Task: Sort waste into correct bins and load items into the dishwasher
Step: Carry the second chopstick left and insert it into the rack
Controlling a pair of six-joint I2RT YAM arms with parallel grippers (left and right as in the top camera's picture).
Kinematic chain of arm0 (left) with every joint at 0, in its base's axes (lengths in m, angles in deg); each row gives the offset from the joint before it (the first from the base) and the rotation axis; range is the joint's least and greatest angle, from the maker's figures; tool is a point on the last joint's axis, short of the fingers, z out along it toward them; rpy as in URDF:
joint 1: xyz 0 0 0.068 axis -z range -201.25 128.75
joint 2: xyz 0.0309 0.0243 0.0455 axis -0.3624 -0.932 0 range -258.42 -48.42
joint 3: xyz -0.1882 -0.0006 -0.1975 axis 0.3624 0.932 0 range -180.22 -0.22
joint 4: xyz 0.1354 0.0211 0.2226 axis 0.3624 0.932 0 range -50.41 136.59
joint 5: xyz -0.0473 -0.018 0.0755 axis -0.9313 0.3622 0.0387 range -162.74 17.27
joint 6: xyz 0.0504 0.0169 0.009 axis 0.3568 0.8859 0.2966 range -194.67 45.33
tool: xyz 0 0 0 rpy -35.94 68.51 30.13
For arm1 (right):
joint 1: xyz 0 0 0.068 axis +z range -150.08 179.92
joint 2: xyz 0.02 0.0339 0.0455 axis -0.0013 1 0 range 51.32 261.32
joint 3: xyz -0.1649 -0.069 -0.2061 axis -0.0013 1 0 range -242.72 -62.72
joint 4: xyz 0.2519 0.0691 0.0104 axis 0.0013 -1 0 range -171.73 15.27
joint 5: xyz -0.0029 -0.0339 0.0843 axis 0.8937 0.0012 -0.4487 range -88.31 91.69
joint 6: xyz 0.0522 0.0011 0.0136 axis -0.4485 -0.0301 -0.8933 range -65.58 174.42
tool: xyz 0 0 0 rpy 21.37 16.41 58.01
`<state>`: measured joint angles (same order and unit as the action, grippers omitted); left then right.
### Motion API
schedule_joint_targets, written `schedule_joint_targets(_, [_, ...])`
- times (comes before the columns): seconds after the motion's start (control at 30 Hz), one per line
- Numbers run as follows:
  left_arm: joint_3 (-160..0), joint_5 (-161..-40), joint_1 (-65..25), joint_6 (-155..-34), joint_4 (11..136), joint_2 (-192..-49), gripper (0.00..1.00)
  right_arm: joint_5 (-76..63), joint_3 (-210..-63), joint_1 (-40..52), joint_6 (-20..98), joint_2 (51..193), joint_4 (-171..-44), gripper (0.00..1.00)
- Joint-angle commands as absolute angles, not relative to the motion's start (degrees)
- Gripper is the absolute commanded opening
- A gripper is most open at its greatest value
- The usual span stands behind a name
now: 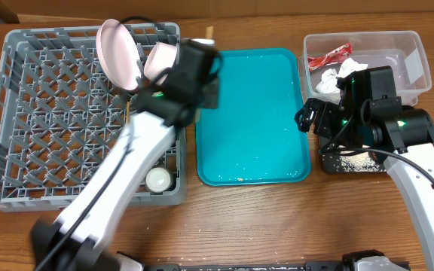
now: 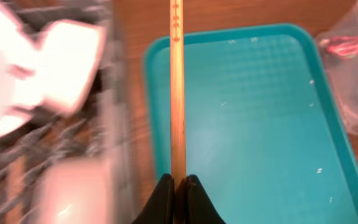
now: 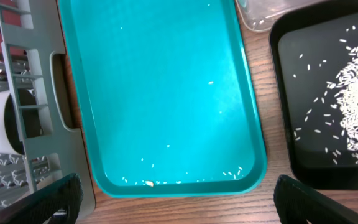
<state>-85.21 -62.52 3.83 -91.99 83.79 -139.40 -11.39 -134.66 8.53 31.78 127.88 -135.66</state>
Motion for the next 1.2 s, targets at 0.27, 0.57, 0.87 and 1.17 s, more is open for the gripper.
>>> schedule_joint_targets(0.27, [-84.1,-63.2,-15.0,-79.7,102.7,-129.8,0.04,-11.0,-135.8,8.2,32.0,127.6,-135.3,1.0])
schedule_joint_targets(0.57, [-76.2,-63.2,-17.3,-74.7,97.4,-135.1,0.04,-11.0,-135.8,8.2,32.0,127.6,-135.3,1.0])
schedule_joint_targets(0.87, [-74.0,-63.1,-17.5,-71.6,95.8,-140.8,0.04,-11.0,-135.8,8.2,32.0,127.6,-135.3,1.0])
schedule_joint_targets(1.17, [-74.0,-60.2,-17.6,-72.4,94.1,-141.3,0.04,-11.0,-135.8,8.2,32.0,127.6,-135.3,1.0])
